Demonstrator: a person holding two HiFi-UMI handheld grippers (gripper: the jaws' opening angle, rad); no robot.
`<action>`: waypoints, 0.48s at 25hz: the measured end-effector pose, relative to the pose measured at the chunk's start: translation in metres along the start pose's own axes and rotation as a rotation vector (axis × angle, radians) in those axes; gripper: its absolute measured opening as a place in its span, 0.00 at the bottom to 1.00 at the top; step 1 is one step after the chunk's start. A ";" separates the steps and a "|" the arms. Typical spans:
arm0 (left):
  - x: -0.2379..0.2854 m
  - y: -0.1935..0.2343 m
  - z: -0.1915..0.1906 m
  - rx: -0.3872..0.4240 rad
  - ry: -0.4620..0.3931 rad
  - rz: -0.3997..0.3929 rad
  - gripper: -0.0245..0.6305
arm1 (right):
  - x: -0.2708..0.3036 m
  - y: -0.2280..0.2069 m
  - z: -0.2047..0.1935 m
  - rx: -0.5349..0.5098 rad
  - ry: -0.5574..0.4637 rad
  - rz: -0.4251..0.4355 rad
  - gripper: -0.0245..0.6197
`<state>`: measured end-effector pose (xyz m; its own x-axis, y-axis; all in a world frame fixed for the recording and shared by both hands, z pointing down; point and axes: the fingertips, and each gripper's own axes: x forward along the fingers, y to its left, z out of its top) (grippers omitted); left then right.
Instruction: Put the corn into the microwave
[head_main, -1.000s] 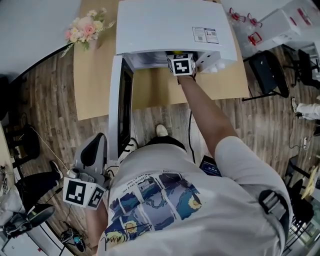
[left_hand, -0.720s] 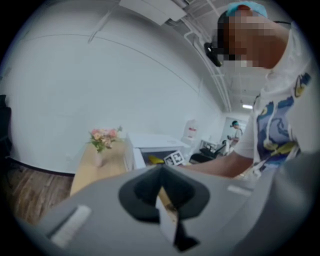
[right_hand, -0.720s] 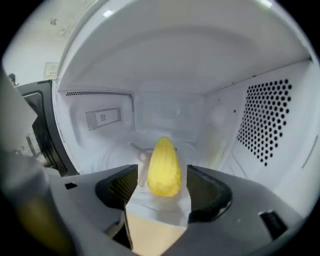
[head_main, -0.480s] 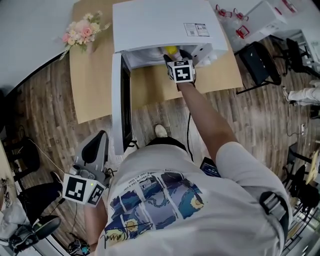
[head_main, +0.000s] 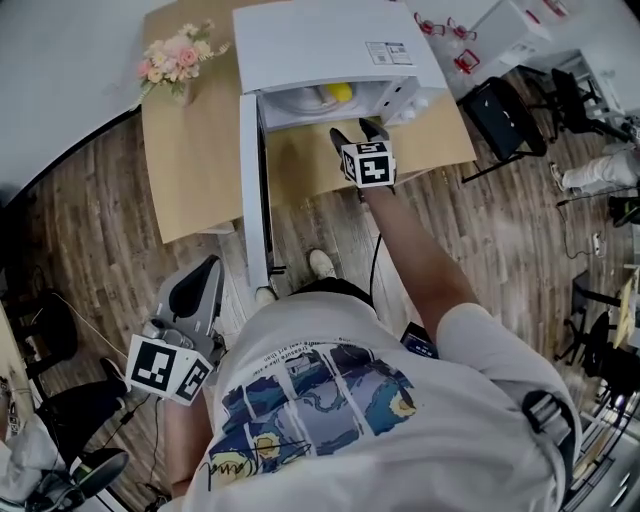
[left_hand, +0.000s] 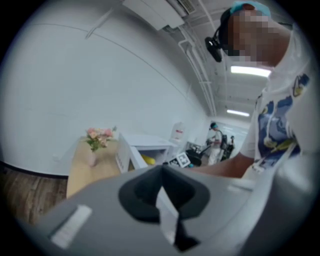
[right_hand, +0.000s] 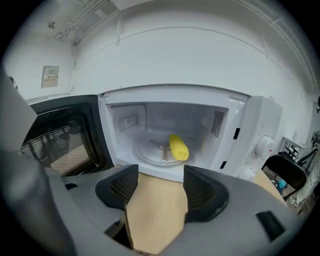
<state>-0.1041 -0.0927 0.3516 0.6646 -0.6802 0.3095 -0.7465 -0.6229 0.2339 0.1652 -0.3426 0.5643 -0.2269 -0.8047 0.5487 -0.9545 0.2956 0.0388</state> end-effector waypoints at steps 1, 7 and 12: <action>-0.004 0.001 -0.001 0.003 -0.001 -0.009 0.05 | -0.007 0.004 -0.001 0.004 -0.003 -0.002 0.45; -0.027 0.006 -0.009 0.006 -0.015 -0.072 0.05 | -0.051 0.031 -0.005 0.023 -0.016 -0.009 0.45; -0.046 0.011 -0.017 0.022 -0.018 -0.113 0.05 | -0.092 0.063 -0.012 0.032 -0.028 0.001 0.45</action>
<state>-0.1435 -0.0615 0.3554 0.7448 -0.6121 0.2655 -0.6663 -0.7039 0.2461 0.1285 -0.2437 0.5260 -0.2327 -0.8185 0.5253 -0.9599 0.2800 0.0111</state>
